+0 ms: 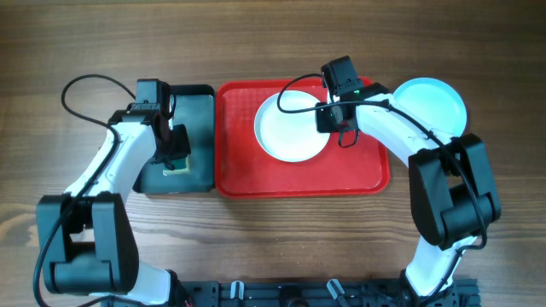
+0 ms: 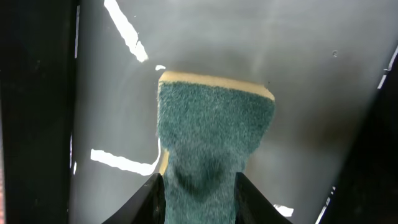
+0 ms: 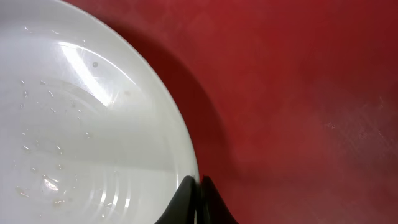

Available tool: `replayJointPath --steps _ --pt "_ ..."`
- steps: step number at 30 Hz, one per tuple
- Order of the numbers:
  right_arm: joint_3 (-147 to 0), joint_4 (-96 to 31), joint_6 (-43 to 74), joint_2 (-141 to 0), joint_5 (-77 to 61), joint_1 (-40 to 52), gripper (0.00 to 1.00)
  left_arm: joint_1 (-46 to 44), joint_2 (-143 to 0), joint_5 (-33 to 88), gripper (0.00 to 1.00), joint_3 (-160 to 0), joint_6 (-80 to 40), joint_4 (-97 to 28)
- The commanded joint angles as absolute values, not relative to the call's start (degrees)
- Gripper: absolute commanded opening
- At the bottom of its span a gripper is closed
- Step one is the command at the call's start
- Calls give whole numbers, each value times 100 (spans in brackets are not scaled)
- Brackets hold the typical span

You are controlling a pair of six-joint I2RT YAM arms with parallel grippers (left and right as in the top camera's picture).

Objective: Clean dirty plates on tray and stack at the side

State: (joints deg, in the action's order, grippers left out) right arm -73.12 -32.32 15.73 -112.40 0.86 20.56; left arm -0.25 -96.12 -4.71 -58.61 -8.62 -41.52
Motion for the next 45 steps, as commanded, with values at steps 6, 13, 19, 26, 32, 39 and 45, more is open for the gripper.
replayJointPath --steps 6,13,19,26,32,39,45 --pt "-7349 -3227 1498 -11187 40 2027 4 1 -9773 -565 31 -5872 -484 -3959" --pt "-7349 -3223 1496 -11187 40 2027 4 1 -10095 -563 31 -5725 -467 -3736" --pt "-7349 -3223 1496 -11187 40 2027 4 1 -10189 -565 4 -5660 -469 -3640" --pt "-7349 -3225 1498 -11187 40 2027 4 1 -9295 -569 4 -5885 -471 -3653" --pt "-7349 -3223 1496 -11187 38 2027 6 1 -8335 -569 4 -5885 -473 -3374" --pt "-7349 -3221 1500 -11187 38 2027 22 1 -8285 -572 4 -5883 -628 -3236" --pt "-7349 -3223 1498 -11187 1 2027 24 -1 -8285 -563 4 -5876 -1109 -3489"
